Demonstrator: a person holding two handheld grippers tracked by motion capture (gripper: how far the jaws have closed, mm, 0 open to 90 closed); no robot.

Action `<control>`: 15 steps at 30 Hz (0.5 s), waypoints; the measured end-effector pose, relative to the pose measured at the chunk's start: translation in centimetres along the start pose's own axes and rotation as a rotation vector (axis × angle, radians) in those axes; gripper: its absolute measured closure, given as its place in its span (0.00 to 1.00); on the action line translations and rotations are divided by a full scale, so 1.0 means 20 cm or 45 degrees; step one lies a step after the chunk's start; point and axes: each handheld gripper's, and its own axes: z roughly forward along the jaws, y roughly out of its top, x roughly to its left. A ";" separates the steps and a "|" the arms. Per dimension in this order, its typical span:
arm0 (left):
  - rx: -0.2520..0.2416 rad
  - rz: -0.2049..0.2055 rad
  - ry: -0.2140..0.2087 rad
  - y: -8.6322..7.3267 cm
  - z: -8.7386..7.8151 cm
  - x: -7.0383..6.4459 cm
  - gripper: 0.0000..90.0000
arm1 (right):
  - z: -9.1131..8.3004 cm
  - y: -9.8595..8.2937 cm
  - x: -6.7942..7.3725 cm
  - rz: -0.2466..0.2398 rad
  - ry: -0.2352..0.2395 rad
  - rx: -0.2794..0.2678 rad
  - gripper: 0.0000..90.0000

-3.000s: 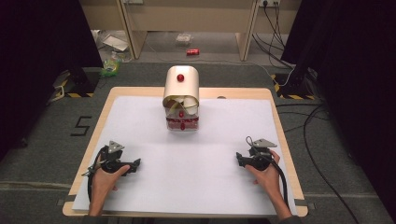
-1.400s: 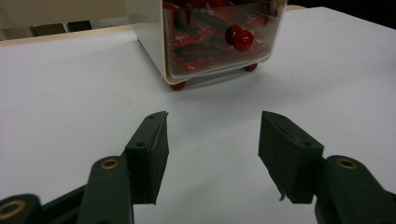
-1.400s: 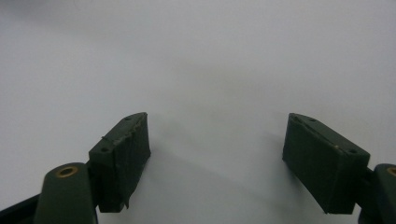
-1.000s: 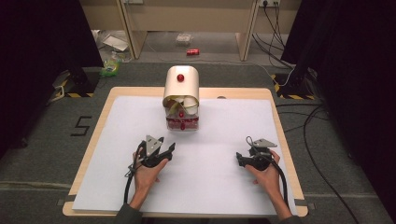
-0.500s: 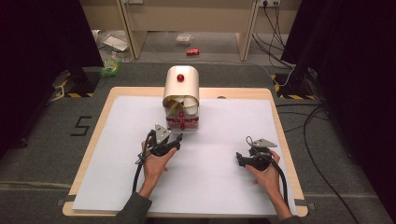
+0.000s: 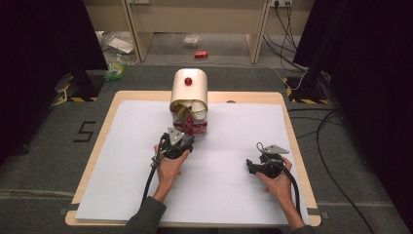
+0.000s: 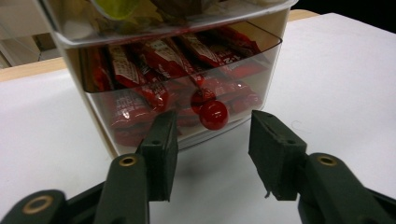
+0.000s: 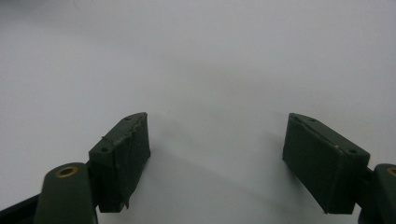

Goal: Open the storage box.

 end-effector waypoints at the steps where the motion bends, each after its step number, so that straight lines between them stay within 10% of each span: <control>1: -0.009 -0.007 0.005 0.00 0.01 -0.01 0.62 | 0.00 0.00 0.00 0.000 0.000 0.000 0.26; 15: -0.012 0.055 0.109 0.03 0.04 -0.09 0.73 | 0.00 0.00 0.00 0.000 0.000 0.000 0.26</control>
